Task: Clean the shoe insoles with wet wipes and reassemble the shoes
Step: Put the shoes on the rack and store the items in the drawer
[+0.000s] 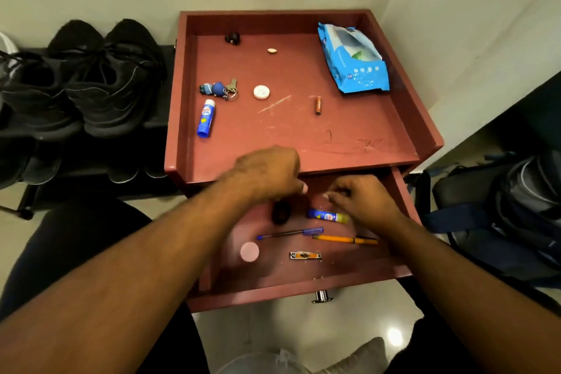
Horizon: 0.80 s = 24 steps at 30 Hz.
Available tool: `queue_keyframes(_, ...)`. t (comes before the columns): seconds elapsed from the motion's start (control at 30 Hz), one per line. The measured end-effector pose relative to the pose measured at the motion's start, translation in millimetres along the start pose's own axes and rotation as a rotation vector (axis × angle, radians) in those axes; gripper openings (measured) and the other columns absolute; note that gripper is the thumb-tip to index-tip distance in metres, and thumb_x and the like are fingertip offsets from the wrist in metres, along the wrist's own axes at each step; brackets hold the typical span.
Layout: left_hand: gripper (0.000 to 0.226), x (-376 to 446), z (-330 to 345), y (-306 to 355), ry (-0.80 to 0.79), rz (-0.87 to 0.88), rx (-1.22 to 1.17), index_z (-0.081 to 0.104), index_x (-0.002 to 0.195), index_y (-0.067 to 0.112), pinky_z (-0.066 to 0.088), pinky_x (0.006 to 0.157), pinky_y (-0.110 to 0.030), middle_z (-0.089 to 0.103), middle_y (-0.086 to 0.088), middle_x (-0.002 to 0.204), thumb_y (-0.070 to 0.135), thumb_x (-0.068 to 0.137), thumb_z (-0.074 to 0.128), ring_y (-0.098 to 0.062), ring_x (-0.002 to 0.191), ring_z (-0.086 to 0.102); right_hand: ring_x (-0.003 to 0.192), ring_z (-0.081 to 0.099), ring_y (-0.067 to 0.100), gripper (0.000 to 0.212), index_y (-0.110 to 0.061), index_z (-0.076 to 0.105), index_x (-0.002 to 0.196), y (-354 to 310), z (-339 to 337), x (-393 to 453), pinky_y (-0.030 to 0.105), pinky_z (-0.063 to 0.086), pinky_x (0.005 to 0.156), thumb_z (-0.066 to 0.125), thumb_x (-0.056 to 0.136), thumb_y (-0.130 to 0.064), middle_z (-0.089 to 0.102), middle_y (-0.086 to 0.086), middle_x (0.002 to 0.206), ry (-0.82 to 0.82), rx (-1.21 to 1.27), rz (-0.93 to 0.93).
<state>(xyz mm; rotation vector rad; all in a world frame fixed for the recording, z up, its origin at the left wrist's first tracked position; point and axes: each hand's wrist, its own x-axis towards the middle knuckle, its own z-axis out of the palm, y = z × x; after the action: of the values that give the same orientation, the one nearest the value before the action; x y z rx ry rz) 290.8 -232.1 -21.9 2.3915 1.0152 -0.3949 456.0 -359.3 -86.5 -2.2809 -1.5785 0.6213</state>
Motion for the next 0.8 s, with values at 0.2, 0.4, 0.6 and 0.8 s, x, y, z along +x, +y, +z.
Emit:
queue_keyframes(0.2, 0.034, 8, -55, -63, 0.304, -0.192, 0.188, 0.062, 0.124, 0.017, 0.049, 0.095, -0.046, 0.054, -0.013, 0.129, 0.029, 0.092, 0.064, -0.033, 0.112, 0.054, 0.075, 0.058, 0.012, 0.012, -0.009, 0.074, 0.092, -55, -43, 58, 0.023, 0.042, 0.071, 0.073, 0.082, -0.016, 0.071, 0.007, 0.088, 0.210, 0.099, -0.149)
queue_keyframes(0.4, 0.036, 42, -44, -96, 0.373, -0.328, 0.187, 0.052, 0.131, 0.009, 0.047, 0.096, -0.050, 0.049, -0.019, 0.131, 0.013, 0.098, 0.039, -0.041, 0.113, 0.054, 0.112, 0.054, 0.020, 0.067, -0.019, 0.055, 0.134, -53, -68, 144, 0.027, 0.045, 0.094, 0.083, 0.072, -0.018, 0.047, 0.007, 0.136, -0.053, -0.191, -0.070)
queue_keyframes(0.6, 0.045, 39, -46, -85, 0.432, -0.265, 0.006, 0.051, 0.139, 0.019, 0.047, 0.095, -0.045, 0.056, -0.017, 0.131, 0.006, 0.097, 0.043, -0.039, 0.114, 0.058, 0.083, 0.061, 0.013, 0.033, -0.013, 0.073, 0.104, -48, -73, 150, 0.021, 0.045, 0.073, 0.083, 0.073, -0.013, 0.071, 0.005, 0.099, -0.037, -0.100, -0.049)
queue_keyframes(0.8, 0.045, 3, -17, -17, 0.297, 0.145, -0.181, 0.061, 0.126, 0.024, 0.047, 0.088, -0.030, 0.057, -0.005, 0.119, 0.009, 0.083, 0.061, -0.024, 0.107, 0.057, 0.077, 0.062, 0.014, 0.034, -0.012, 0.074, 0.101, -43, -68, 85, 0.008, 0.041, 0.065, 0.085, 0.070, -0.018, 0.069, 0.003, 0.085, 0.085, 0.122, -0.106)
